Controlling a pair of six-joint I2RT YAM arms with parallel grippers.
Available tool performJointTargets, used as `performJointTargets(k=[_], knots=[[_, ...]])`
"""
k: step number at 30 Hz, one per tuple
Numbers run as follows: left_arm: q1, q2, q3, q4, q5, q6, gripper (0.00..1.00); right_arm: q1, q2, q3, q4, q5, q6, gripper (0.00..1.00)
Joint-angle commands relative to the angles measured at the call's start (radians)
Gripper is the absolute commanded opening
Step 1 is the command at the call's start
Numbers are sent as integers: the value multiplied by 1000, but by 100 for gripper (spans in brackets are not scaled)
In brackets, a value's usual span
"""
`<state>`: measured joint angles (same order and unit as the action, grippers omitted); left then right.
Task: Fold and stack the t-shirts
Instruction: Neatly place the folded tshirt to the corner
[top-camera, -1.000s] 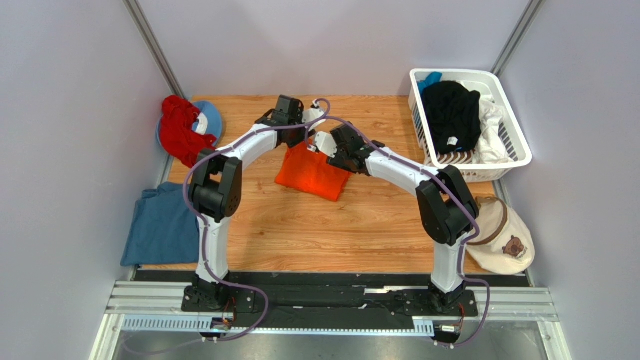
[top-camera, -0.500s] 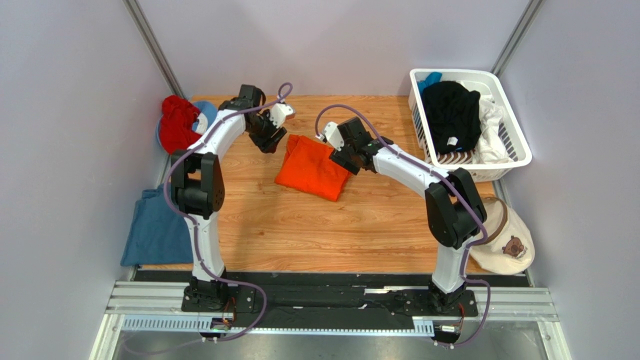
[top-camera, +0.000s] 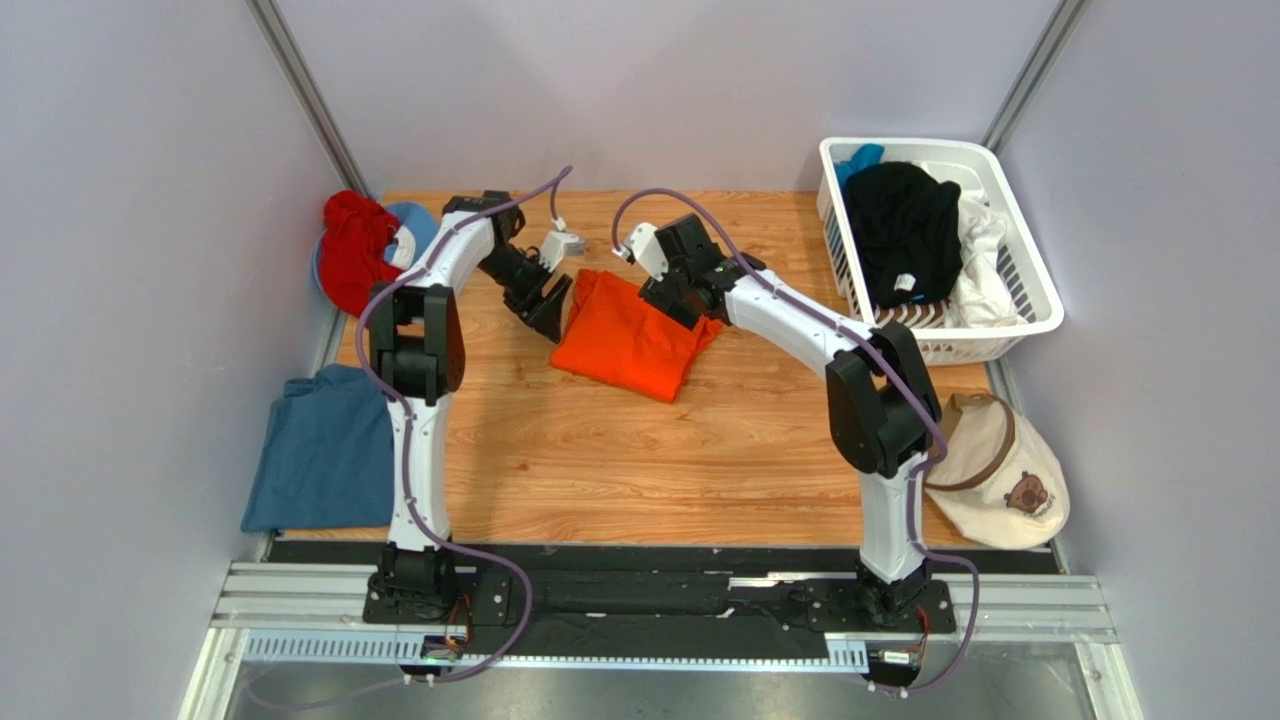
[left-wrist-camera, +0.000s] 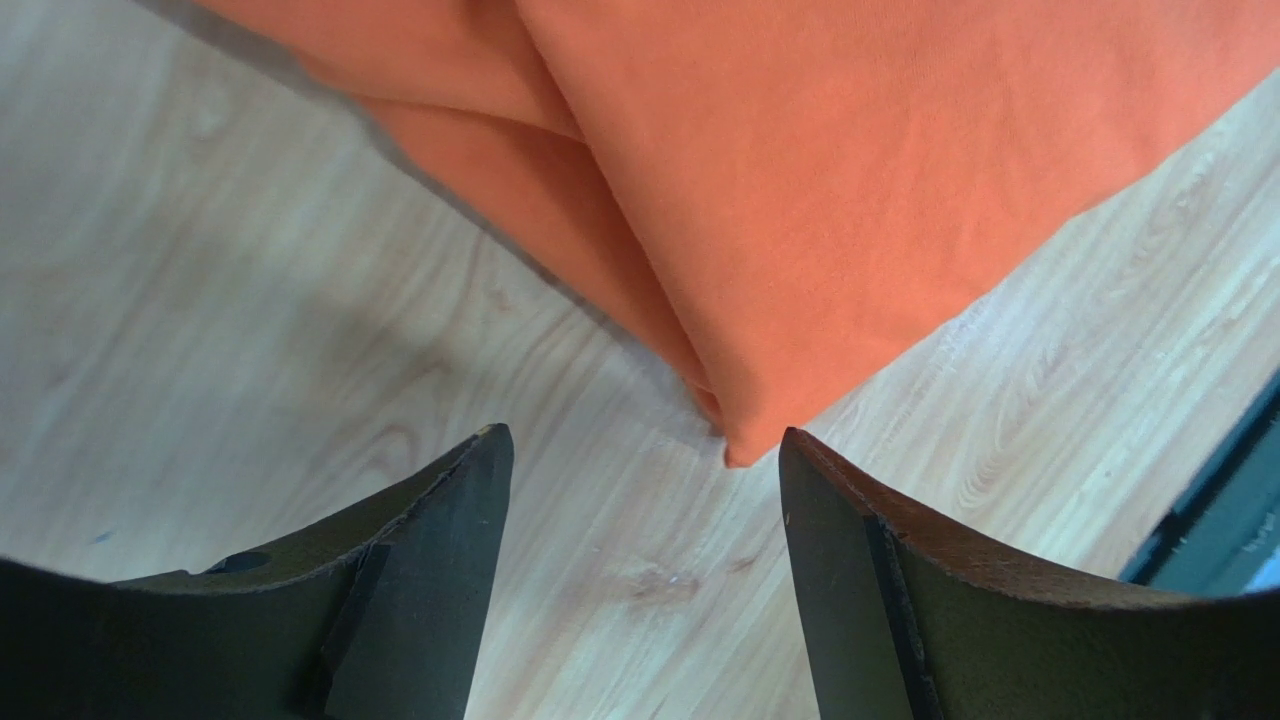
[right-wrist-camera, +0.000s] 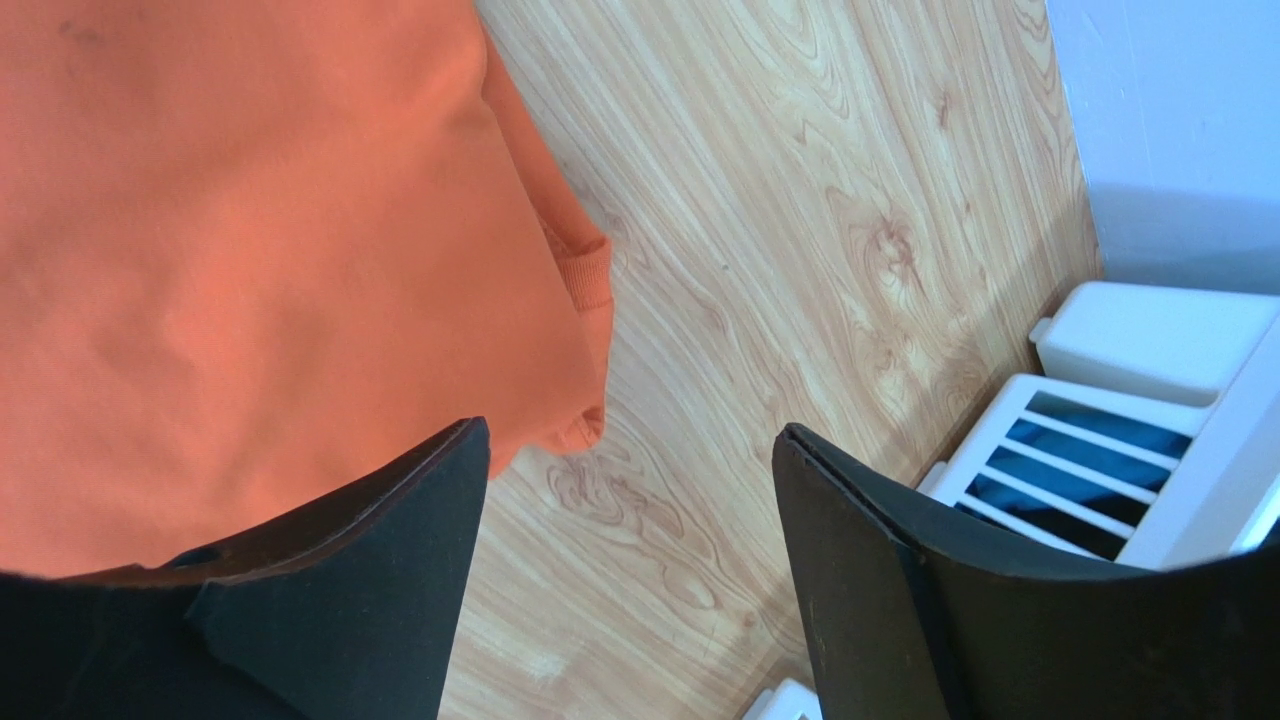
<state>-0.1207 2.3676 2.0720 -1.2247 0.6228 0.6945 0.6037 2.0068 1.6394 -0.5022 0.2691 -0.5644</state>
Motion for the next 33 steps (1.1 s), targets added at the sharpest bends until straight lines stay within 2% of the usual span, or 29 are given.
performJointTargets(k=[1,15,33], knots=[[4,4,46,-61,71,16,75,10,50,83,1,-2,5,75],[-33,59,111,-81,51,-39,76,15,133,83,21,-34,-17,74],[-85,102,191,-142,-6,-96,77,18,63,5,57,-51,-40,74]])
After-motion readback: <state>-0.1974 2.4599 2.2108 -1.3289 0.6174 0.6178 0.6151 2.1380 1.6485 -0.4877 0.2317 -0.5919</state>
